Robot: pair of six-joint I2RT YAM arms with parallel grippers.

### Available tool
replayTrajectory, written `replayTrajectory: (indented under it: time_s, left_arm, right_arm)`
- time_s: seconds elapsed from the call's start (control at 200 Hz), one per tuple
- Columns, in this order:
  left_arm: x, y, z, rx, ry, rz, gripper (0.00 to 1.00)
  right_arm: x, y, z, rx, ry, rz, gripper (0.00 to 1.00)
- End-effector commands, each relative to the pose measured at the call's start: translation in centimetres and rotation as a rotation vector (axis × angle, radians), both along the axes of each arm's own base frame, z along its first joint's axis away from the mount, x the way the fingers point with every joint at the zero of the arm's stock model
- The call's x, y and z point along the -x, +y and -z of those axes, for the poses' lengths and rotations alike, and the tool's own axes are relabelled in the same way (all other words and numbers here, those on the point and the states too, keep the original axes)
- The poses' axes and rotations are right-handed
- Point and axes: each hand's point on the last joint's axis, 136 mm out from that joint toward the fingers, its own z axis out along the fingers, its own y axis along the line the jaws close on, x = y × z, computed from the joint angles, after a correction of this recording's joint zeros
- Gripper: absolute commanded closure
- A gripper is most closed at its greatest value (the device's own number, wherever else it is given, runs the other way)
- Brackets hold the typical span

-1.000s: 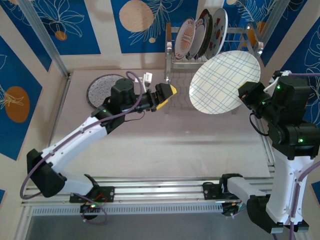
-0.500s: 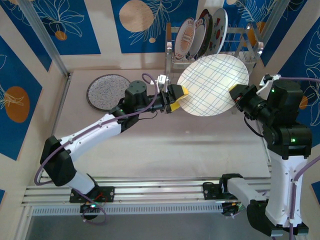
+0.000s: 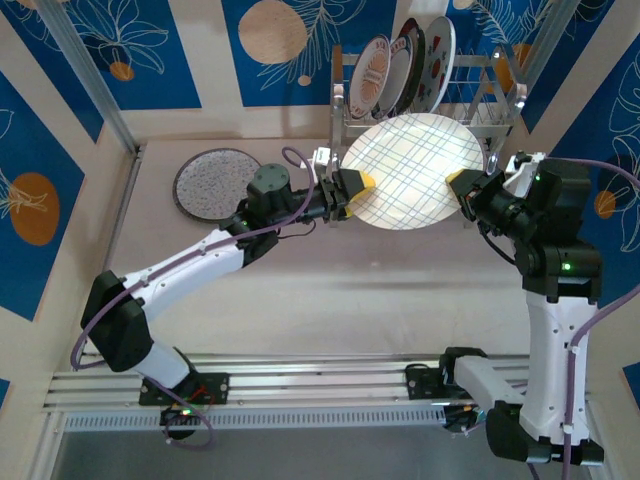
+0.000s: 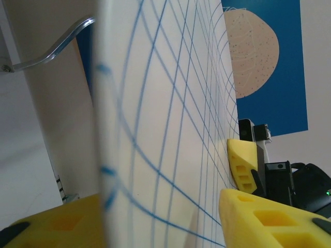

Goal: Unload the plates from the dish rack

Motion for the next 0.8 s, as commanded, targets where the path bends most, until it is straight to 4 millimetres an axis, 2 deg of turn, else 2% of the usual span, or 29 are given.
replayTrajectory:
  time_s: [0.0, 0.07, 0.22, 0.465, 0.585, 0.795]
  left_arm:
    - [0.6, 0.4, -1.8, 0.050, -0.043, -0.002, 0.54]
    - [0.6, 0.4, -1.9, 0.056, -0.044, -0.005, 0.59]
    - [0.5, 0.4, -2.1, 0.065, -0.042, -0.007, 0.63]
    - [0.5, 0.9, -2.4, 0.081, -0.043, -0.020, 0.82]
    - [0.4, 1.2, -2.9, 0.098, -0.047, -0.026, 0.87]
    - [0.5, 2.1, -3.3, 0.098, -0.056, -0.047, 0.91]
  right_arm:
    - [0.5, 1.0, -2.4, -0.058, -0.094, -0.067, 1.00]
    - [0.5, 1.1, -2.0, -0.068, -0.081, -0.075, 1.00]
    - [0.4, 1.3, -1.4, -0.082, -0.065, -0.092, 1.00]
    - [0.3, 1.2, -0.8, -0.066, -0.056, -0.102, 1.00]
    - [0.5, 1.3, -1.3, -0.032, -0.076, -0.119, 0.88]
    - [0.8, 1.5, -1.6, 0.029, -0.076, -0.151, 0.64]
